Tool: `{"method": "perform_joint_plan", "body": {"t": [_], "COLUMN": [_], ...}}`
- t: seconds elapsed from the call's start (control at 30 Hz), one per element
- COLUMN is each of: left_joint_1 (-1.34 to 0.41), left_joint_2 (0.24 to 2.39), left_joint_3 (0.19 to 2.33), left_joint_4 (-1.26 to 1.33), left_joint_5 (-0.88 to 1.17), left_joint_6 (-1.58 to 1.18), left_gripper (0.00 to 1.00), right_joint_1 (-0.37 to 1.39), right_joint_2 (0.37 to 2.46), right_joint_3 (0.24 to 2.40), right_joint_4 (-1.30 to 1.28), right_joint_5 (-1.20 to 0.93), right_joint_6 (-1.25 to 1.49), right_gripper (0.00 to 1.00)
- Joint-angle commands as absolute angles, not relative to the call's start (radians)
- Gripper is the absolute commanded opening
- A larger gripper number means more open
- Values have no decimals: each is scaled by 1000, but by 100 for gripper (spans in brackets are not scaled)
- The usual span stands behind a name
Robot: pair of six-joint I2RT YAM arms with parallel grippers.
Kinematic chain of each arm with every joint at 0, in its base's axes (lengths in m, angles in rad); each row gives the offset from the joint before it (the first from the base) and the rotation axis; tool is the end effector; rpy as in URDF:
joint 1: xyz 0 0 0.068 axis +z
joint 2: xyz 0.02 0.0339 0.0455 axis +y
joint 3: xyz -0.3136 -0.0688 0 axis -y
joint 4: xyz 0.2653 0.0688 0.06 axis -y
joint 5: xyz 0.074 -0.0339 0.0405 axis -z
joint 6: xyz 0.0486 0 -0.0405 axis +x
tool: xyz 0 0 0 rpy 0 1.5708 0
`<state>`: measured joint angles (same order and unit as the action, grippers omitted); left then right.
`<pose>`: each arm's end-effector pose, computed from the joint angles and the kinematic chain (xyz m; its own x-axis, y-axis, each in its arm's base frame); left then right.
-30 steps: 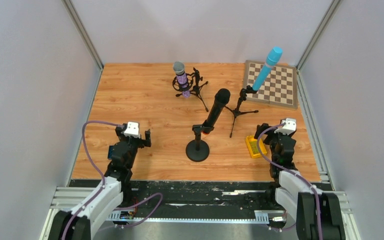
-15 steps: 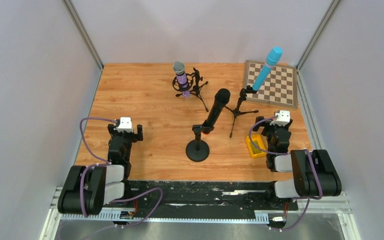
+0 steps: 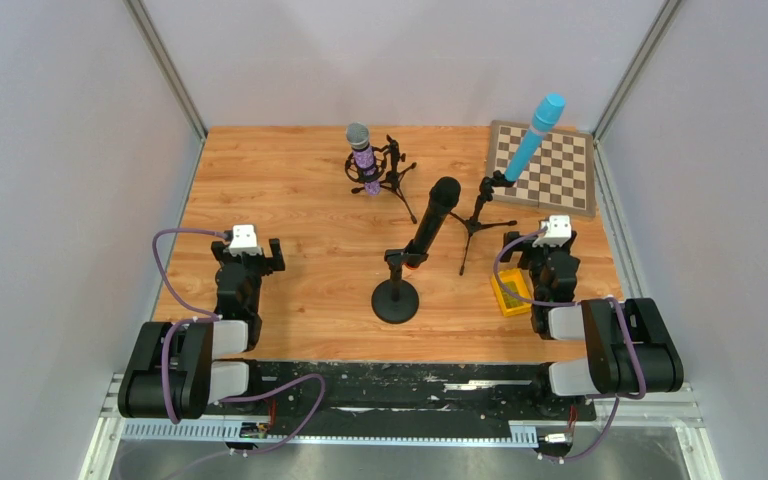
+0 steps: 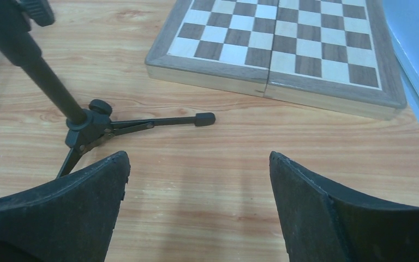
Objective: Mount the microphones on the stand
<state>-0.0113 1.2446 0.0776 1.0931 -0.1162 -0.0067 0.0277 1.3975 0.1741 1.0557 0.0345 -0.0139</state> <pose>0.2009 0.0034 0.1811 -0.0731 -0.0058 -0.9973 -0.1049 0.9945 0.0019 0.2335 0.0048 0.1729 -0.1669 -0.0185 -0.9858 0.0040 0.9998 -0.0195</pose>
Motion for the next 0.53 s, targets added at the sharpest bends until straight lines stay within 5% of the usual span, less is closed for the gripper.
{"method": "perform_joint_plan", "body": {"t": [0.0, 0.5], "left_joint_1": [-6, -6], "left_joint_2": [1239, 1242], "left_joint_3": [102, 102], "left_joint_4": [1115, 1121], "left_joint_5": [-149, -154], "left_joint_6": [-33, -35], "left_gripper": [100, 100], "right_joint_1": [34, 34], "right_joint_2": [1393, 1391], "right_joint_3": [205, 205], "right_joint_4": [1057, 1055], "right_joint_5": [-26, -26], "right_joint_6": [-52, -52], "right_gripper": [100, 100]}}
